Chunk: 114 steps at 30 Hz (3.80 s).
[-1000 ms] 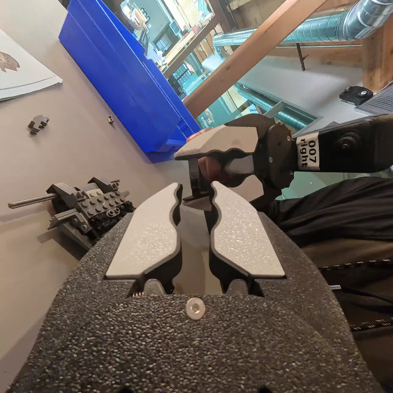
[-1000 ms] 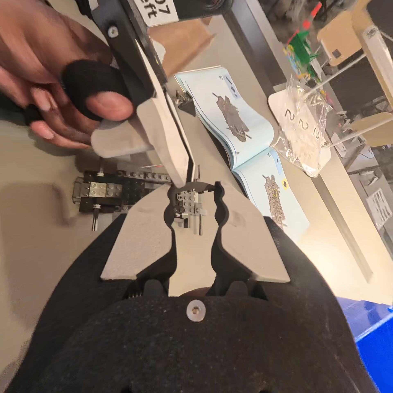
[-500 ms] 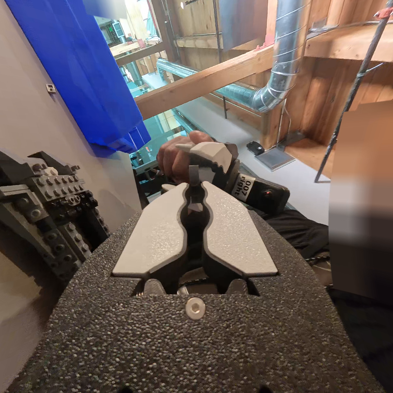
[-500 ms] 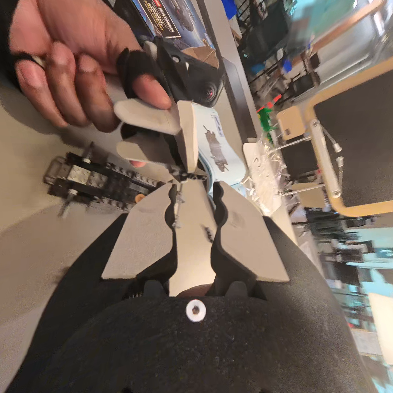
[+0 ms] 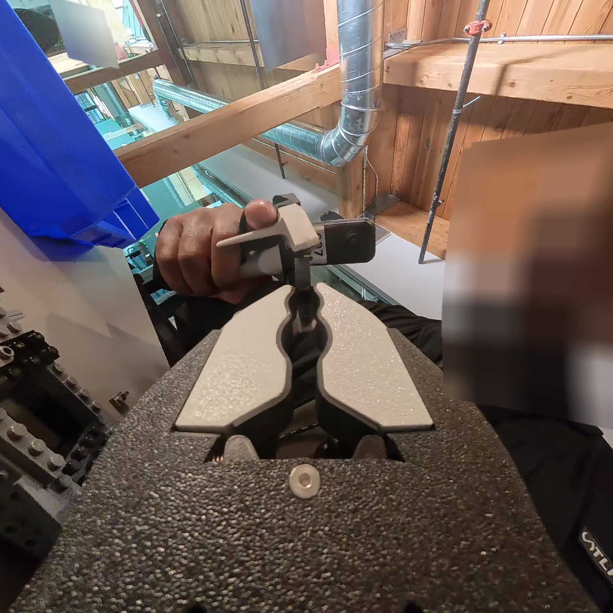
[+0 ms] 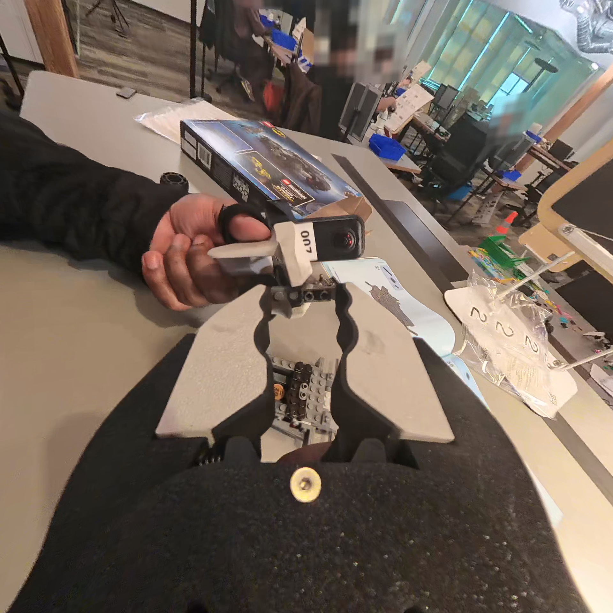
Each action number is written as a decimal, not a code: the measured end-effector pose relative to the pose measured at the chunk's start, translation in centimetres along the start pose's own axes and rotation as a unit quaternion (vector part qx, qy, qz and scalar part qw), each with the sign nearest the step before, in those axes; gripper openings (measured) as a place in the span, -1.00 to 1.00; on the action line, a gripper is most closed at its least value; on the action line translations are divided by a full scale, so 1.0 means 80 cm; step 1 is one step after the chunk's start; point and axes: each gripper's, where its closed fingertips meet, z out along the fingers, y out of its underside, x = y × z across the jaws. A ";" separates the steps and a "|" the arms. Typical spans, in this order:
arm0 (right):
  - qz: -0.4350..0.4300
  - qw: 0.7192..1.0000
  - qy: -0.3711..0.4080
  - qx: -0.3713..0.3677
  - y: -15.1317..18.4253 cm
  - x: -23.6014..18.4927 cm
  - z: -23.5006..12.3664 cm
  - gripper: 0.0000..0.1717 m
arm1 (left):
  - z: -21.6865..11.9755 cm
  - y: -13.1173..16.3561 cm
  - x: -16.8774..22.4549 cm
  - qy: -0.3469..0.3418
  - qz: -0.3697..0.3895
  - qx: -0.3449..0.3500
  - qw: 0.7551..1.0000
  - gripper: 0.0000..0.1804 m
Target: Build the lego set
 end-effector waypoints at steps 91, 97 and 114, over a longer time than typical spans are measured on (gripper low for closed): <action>0.295 0.920 0.079 -0.245 0.133 -0.019 -0.020 -0.61 | -0.101 0.014 -0.136 -0.662 0.323 -0.306 0.603 -0.76; 0.279 0.910 0.120 -0.281 0.138 -0.003 -0.021 -0.60 | -0.086 0.020 -0.133 -0.663 0.345 -0.287 0.599 -0.78; 0.256 0.909 0.169 -0.283 0.132 0.010 -0.024 -0.60 | -0.079 0.016 -0.118 -0.671 0.403 -0.262 0.565 -0.78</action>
